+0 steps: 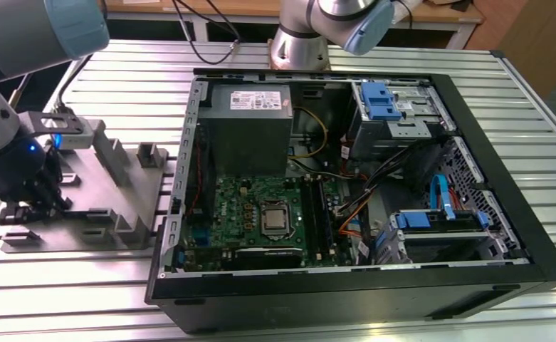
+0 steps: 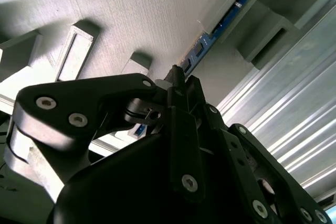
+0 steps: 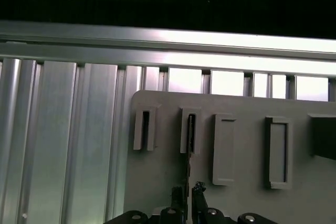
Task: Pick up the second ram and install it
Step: 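Pick up the second ram and move it above second insertion slot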
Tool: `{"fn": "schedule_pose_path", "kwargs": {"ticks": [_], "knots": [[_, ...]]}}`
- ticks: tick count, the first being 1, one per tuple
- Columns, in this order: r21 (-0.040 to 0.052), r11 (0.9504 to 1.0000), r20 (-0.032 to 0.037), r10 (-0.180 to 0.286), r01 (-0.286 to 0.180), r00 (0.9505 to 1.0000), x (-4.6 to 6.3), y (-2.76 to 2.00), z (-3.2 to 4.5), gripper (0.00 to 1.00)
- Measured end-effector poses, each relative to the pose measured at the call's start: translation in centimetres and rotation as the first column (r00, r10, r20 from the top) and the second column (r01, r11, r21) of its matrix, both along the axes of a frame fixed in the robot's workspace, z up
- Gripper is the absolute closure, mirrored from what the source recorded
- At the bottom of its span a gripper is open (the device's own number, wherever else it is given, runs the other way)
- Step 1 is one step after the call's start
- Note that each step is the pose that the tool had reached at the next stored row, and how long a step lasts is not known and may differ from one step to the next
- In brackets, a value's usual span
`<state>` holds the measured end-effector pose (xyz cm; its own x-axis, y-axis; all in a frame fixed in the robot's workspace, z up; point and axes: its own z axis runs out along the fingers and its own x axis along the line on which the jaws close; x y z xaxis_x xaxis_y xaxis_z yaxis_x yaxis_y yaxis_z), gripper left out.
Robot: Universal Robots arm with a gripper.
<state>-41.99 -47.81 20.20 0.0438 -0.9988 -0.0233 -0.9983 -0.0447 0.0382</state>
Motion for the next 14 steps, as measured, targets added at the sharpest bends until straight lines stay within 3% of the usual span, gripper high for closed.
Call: {"fn": "schedule_pose_path", "kwargs": {"ticks": [14], "knots": [[-0.0001, 1.0, -0.0001, 0.0, 0.0, 1.0, 0.0, -0.01, -0.03, 0.79]]}}
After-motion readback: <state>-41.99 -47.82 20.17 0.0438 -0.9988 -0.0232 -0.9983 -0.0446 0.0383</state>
